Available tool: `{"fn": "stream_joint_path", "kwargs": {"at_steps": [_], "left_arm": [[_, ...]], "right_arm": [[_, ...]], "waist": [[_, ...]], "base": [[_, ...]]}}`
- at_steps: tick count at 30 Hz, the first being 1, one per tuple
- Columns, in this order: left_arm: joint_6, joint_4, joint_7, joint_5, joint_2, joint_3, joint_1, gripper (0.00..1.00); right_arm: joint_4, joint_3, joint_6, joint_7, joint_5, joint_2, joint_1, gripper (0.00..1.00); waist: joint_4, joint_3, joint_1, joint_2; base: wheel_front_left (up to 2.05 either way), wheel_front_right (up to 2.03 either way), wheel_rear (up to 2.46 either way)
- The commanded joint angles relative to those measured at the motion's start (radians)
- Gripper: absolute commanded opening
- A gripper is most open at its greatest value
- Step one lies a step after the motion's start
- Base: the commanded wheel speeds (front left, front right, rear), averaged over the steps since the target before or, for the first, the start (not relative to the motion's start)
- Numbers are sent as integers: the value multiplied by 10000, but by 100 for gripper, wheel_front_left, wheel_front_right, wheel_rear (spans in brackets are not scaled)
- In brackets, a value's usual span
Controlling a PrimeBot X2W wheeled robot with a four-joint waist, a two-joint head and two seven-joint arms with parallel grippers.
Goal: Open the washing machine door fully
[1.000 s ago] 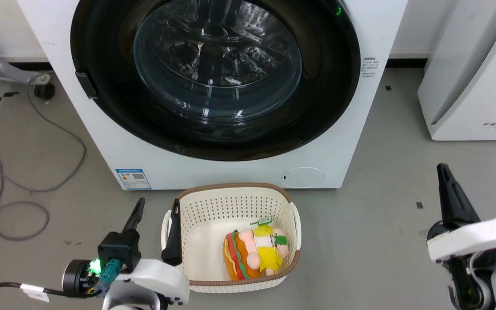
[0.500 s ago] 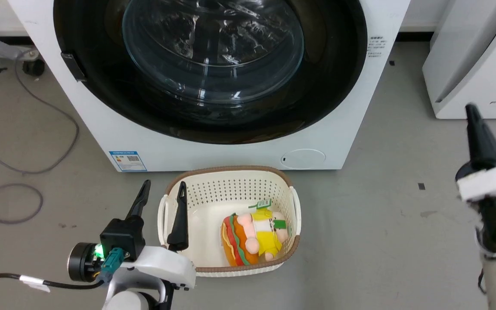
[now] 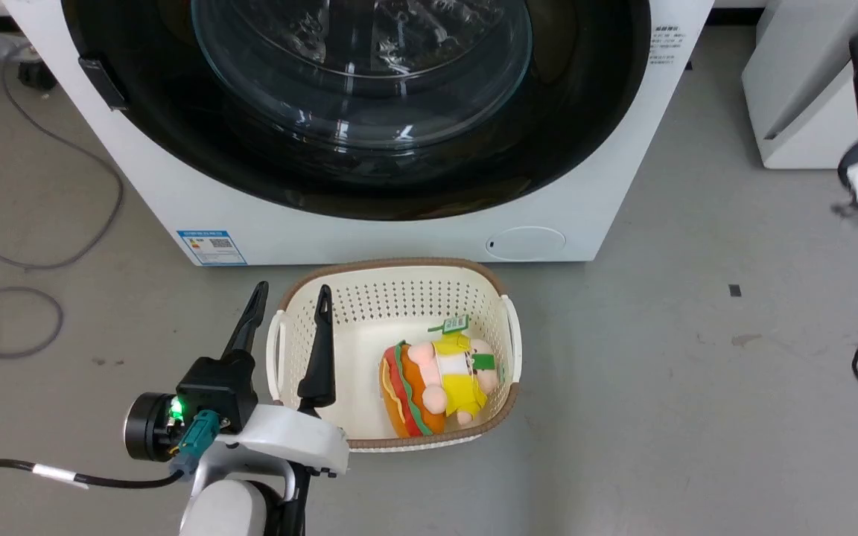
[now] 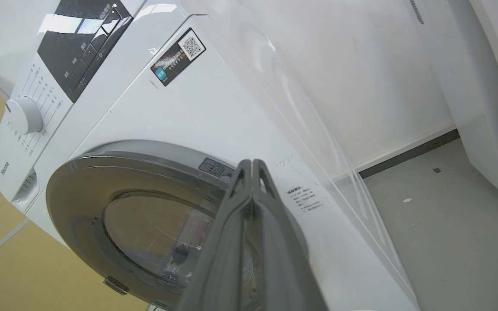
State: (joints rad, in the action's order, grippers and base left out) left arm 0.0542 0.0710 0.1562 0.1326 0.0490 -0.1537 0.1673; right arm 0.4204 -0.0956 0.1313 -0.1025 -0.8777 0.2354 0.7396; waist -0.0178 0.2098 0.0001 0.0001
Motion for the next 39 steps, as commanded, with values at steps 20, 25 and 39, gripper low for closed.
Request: {"fn": "stream_joint_path", "kwargs": {"at_steps": [20,25,39], "left_arm": [[252,53,488,488,11,-621,747,100],[337,23,591,631,11,-822,973,100],[637,19,926,1148,12,-1408,1737,100]], "right_arm": [[3073,1403,-3,-3039,-977,738,4633,0],[3598,1744,-4,-3787,-1134,832,5680,0],[4776,2974,-5,-6024,-1684,865,8262,0]], "waist": [[340,953,-1,-1],[461,1310,-1,-1],[720,2420,-1,-1]], "base": [[0,0,0],[0,0,0],[0,0,0]]}}
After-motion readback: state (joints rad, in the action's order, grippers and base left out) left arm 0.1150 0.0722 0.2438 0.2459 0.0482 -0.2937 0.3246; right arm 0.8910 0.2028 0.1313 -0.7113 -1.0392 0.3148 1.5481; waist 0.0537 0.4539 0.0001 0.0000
